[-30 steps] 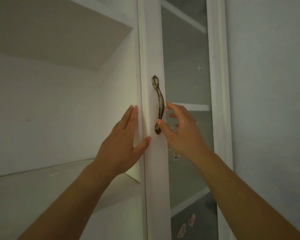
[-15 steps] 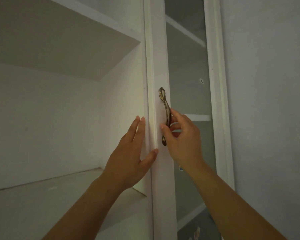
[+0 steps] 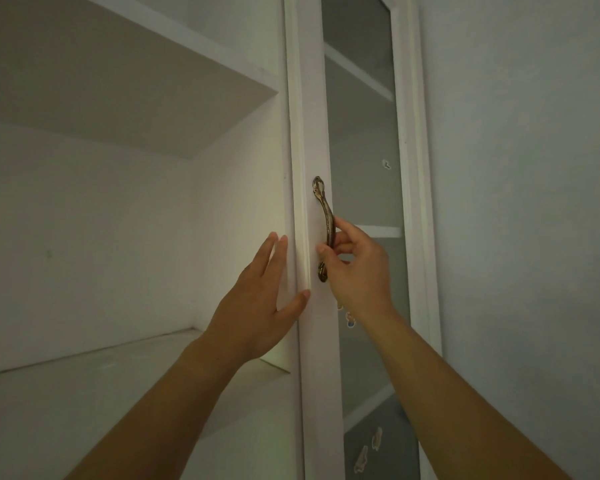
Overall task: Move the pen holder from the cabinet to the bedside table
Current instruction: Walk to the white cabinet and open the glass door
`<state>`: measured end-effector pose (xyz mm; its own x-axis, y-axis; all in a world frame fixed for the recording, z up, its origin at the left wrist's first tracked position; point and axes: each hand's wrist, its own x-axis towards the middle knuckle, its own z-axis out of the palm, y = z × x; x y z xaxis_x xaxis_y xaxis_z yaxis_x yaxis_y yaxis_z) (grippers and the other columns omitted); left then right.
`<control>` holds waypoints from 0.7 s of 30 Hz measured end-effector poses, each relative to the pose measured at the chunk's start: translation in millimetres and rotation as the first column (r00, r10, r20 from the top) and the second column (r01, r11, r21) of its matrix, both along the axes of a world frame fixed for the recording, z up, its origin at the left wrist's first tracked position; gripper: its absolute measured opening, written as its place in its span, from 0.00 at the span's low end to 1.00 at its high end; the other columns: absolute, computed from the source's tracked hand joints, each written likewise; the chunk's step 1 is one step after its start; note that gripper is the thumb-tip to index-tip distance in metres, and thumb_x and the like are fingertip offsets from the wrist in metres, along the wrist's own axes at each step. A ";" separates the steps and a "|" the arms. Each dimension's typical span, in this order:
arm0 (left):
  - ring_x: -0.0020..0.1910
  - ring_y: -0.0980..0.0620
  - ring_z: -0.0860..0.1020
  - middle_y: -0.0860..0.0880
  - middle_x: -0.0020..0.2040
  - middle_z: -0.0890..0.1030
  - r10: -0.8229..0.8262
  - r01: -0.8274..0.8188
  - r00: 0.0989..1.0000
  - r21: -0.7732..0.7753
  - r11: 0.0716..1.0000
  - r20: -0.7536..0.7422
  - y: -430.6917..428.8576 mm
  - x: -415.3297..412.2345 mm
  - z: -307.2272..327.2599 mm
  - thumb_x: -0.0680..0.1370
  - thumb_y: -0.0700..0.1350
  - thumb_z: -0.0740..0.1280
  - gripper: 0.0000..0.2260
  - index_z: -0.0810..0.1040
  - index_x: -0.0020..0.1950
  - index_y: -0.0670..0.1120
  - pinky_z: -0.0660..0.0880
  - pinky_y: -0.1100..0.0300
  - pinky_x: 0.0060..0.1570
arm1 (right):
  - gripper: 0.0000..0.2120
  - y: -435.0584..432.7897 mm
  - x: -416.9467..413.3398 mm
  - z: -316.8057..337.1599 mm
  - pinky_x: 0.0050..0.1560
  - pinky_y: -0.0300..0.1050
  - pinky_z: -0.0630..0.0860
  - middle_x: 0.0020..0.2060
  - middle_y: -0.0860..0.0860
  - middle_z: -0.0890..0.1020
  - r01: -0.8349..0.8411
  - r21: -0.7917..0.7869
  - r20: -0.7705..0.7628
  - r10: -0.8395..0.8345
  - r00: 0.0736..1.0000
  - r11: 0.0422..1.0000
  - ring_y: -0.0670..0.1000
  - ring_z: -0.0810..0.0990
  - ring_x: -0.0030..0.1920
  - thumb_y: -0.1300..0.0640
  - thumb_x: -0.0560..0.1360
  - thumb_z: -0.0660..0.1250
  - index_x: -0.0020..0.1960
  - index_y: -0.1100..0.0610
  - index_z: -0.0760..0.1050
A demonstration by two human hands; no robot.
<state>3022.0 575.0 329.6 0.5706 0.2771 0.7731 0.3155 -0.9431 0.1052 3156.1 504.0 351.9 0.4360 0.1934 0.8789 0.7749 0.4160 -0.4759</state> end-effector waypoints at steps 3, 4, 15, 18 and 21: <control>0.75 0.58 0.45 0.57 0.76 0.38 -0.018 0.018 1.000 -0.002 1.000 0.006 -5.2 -4.0 -1.4 0.76 0.60 0.54 0.33 0.38 0.74 0.56 0.54 0.59 0.68 | 0.20 -3.2 -2.3 2.4 0.41 0.23 0.73 0.39 0.42 0.78 -0.004 -0.017 -0.013 0.004 1.000 1.000 0.40 0.78 0.41 0.61 0.73 0.69 0.63 0.49 0.74; 0.74 0.58 0.45 0.58 0.76 0.38 -0.026 0.026 1.000 -0.001 1.000 0.010 -7.1 -5.0 -2.5 0.76 0.60 0.54 0.32 0.39 0.74 0.56 0.53 0.59 0.68 | 0.20 -4.2 -3.2 2.9 0.41 0.22 0.72 0.38 0.42 0.78 -0.003 -0.017 -0.016 0.003 1.000 1.000 0.40 0.77 0.40 0.61 0.72 0.69 0.63 0.50 0.74; 0.75 0.57 0.43 0.56 0.76 0.37 -0.063 0.060 0.997 -0.068 0.996 -0.053 -8.8 -0.2 -8.3 0.76 0.61 0.53 0.33 0.39 0.74 0.53 0.49 0.61 0.69 | 0.20 -3.0 -6.4 5.2 0.39 0.23 0.72 0.38 0.42 0.78 0.017 -0.013 -0.047 -0.017 0.999 1.000 0.40 0.77 0.40 0.63 0.73 0.69 0.63 0.51 0.74; 0.74 0.59 0.42 0.56 0.76 0.37 -0.080 0.077 0.995 -0.067 0.995 -0.051 -3.3 -0.1 -9.5 0.76 0.61 0.52 0.34 0.37 0.74 0.51 0.46 0.64 0.67 | 0.20 -2.4 -8.2 4.5 0.38 0.23 0.72 0.38 0.44 0.78 0.032 -0.007 -0.042 -0.032 0.999 0.999 0.42 0.78 0.40 0.63 0.73 0.68 0.63 0.51 0.74; 0.74 0.60 0.43 0.57 0.76 0.38 -0.089 0.086 0.994 -0.054 0.995 -0.060 0.3 -1.2 -10.6 0.77 0.61 0.51 0.33 0.38 0.74 0.51 0.46 0.65 0.67 | 0.19 -1.7 -8.9 3.5 0.39 0.23 0.72 0.38 0.45 0.78 0.037 0.003 -0.036 -0.037 0.999 0.999 0.43 0.78 0.40 0.63 0.73 0.68 0.62 0.50 0.75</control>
